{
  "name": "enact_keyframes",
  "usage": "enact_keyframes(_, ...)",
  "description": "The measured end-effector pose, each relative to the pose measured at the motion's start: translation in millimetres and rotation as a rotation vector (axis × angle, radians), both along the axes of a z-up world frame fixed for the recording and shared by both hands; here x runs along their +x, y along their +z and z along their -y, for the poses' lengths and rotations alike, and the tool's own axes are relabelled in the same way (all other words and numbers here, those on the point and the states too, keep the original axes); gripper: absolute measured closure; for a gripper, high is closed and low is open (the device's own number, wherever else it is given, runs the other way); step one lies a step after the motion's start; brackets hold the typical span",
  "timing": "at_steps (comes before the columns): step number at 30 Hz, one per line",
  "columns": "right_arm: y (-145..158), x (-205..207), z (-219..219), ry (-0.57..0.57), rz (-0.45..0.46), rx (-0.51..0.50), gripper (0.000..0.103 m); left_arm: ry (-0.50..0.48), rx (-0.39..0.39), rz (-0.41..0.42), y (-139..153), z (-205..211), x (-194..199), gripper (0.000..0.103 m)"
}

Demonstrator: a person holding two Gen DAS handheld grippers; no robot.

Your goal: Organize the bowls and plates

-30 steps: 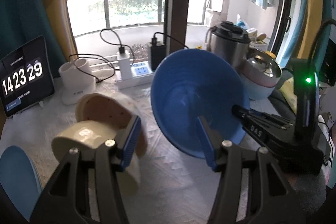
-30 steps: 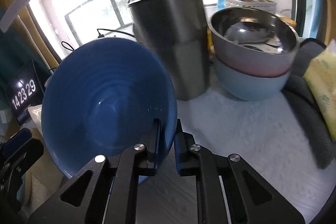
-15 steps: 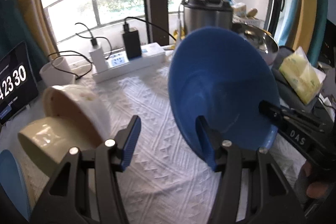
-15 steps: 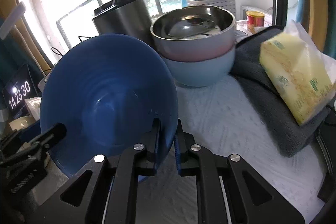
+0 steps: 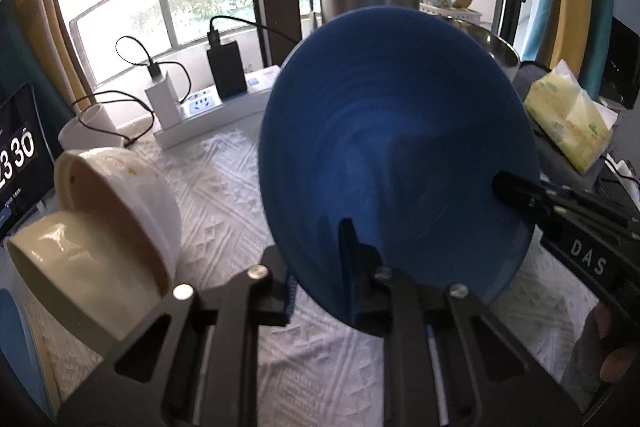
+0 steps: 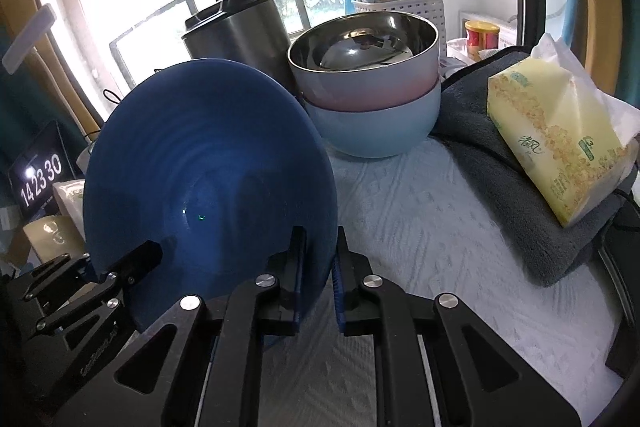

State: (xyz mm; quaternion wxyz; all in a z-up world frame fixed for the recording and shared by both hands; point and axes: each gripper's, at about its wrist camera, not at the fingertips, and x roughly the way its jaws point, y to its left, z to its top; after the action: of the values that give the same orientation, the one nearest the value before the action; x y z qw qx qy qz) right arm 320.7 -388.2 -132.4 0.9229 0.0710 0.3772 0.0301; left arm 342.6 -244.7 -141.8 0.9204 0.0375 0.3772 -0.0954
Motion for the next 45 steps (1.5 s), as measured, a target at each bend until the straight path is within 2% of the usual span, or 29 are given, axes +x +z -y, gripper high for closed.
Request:
enact_keyframes(29,36.7,-51.4,-16.1,-0.014,0.054,-0.023,0.090,-0.010,-0.039,0.062,36.9,-24.3,-62.7,0.084)
enact_keyframes(45,43.8,-97.0,-52.9,0.018,0.057,-0.035,0.090,0.030,-0.068,0.075,40.1,-68.2,-109.3,0.084)
